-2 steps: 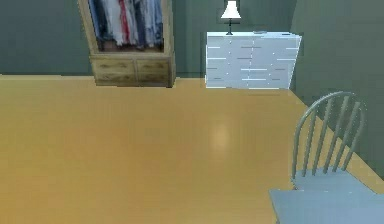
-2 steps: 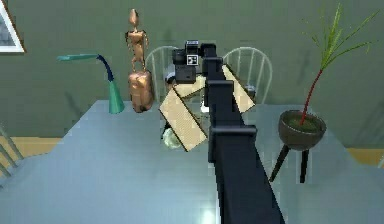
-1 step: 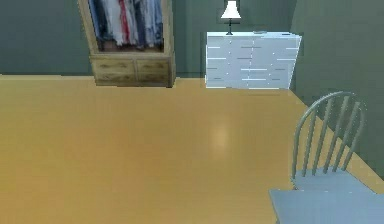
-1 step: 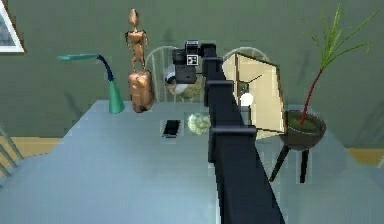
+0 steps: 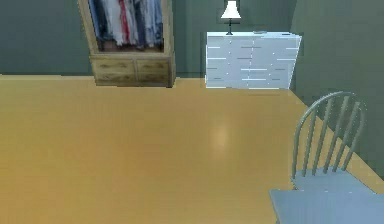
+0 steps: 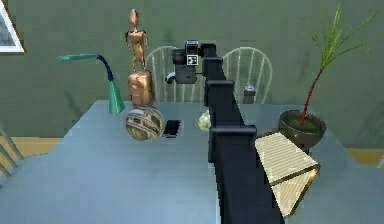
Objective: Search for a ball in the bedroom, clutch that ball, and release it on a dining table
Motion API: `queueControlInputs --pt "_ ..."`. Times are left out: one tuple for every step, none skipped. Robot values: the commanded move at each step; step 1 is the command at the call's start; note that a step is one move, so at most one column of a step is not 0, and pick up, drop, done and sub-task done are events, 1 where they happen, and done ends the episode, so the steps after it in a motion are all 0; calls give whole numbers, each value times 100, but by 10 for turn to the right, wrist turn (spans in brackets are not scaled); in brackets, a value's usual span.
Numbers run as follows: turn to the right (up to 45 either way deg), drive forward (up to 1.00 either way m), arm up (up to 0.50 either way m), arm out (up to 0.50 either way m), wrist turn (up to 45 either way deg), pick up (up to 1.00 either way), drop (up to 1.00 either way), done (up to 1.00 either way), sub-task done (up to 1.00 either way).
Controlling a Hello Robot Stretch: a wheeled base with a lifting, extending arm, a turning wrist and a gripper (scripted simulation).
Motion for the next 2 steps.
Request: queueControlInputs --pt "0 0 2 0 0 0 0 0 0" --pt "0 0 0 -8 0 0 0 0 0"
